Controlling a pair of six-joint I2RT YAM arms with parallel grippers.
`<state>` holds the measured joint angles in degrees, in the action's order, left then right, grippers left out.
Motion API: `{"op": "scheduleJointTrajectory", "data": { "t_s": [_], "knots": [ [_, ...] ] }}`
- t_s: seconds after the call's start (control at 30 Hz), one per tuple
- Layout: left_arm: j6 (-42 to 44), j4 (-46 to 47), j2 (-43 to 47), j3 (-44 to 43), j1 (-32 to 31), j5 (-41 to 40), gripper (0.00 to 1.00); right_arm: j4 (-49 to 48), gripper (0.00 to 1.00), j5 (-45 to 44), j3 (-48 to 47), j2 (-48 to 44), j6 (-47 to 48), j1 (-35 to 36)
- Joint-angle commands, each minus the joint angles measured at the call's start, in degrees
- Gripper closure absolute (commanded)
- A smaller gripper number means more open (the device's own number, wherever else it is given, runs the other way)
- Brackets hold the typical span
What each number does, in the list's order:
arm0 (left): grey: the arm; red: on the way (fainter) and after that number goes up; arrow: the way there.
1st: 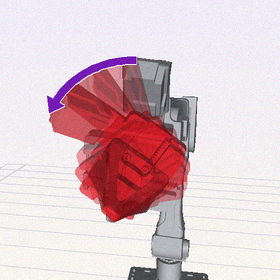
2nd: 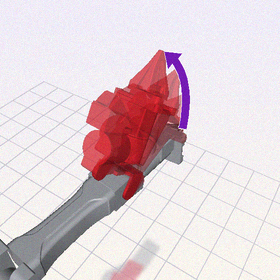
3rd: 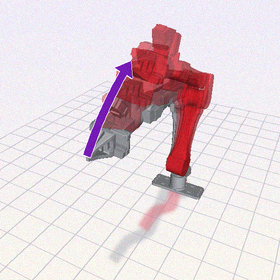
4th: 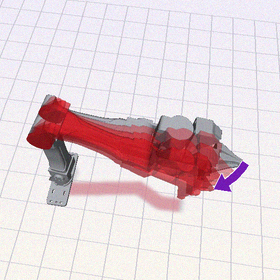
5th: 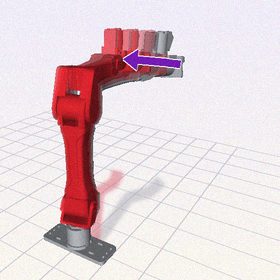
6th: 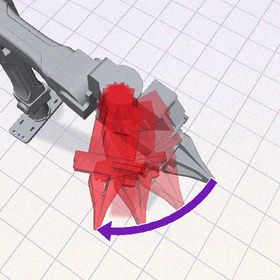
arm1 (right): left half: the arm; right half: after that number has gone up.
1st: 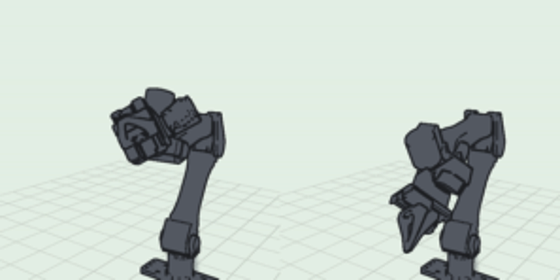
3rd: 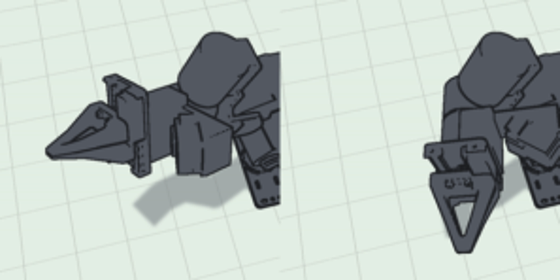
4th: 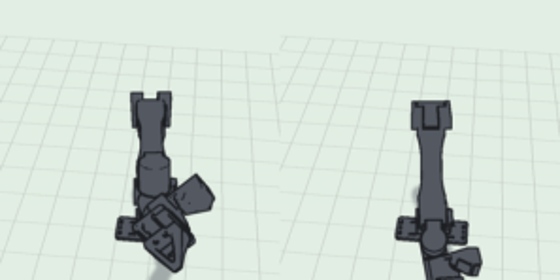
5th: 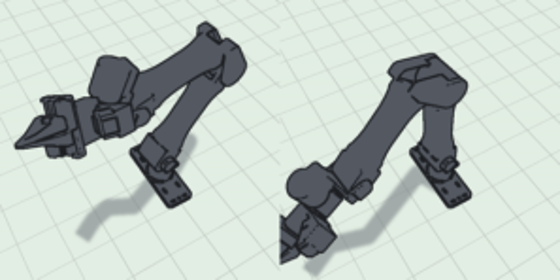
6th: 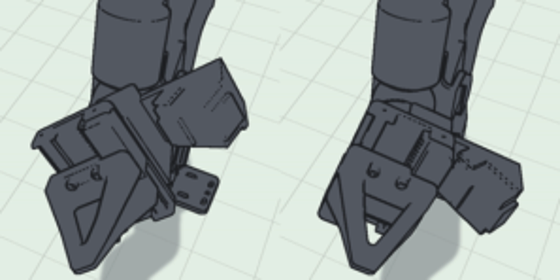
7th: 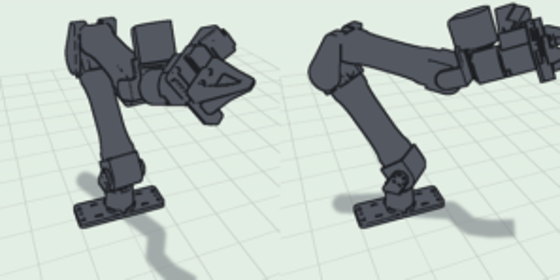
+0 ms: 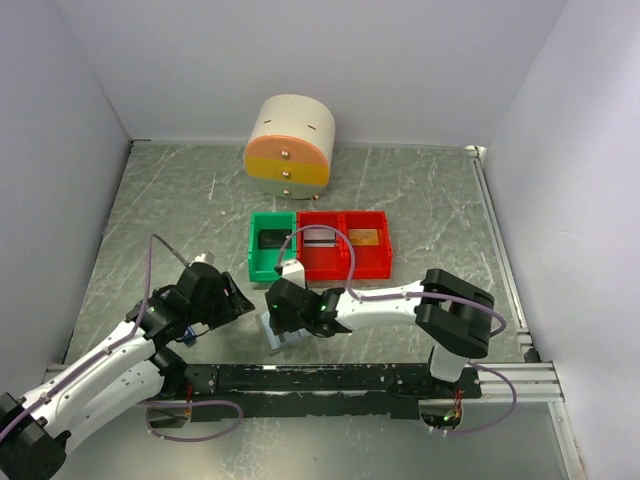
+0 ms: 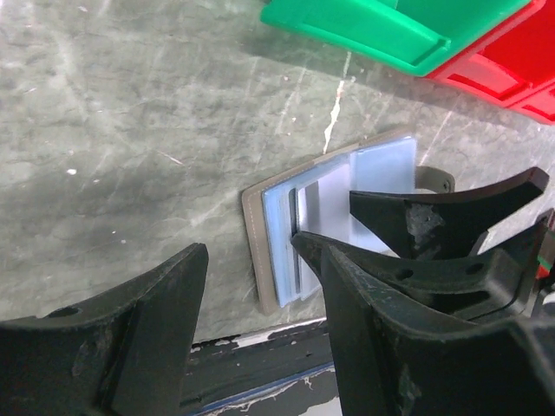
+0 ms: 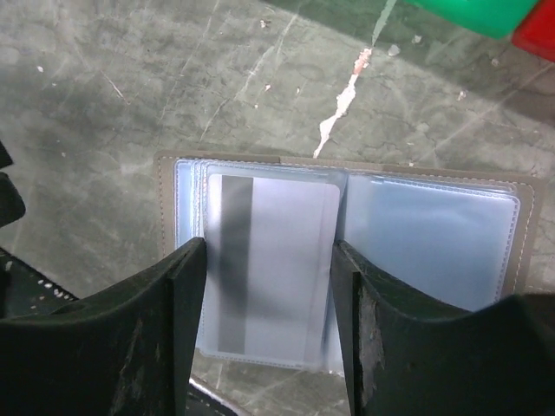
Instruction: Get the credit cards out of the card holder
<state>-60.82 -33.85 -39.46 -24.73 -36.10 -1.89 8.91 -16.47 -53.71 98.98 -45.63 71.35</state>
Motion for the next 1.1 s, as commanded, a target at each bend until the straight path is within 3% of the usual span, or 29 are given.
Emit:
{"op": "scheduleJointTrajectory", "data": {
  "t_s": [0.0,0.23,0.43,0.67,1.07],
  "knots": [
    [2.9,5.9,-1.4,-1.1,0.2,5.3,0.34,-4.4,0.51,7.0,6.7,-2.0,-3.9,-2.3],
    [4.0,16.5,-3.1,2.4,0.2,15.9,0.33,-13.7,0.52,14.1,13.3,-4.5,-7.5,-6.6],
    [-1.0,24.2,-4.1,7.1,0.2,20.5,0.33,-19.4,0.52,17.3,17.7,-6.4,-9.4,-9.0],
    [-10.3,32.6,-6.3,10.5,0.1,17.8,0.33,-19.5,0.52,17.4,18.4,-6.6,-9.3,-9.2],
    [-14.9,36.6,-13.2,11.1,0.2,14.2,0.43,-20.1,0.52,17.8,18.3,-6.4,-9.0,-9.2]
  ]
}}
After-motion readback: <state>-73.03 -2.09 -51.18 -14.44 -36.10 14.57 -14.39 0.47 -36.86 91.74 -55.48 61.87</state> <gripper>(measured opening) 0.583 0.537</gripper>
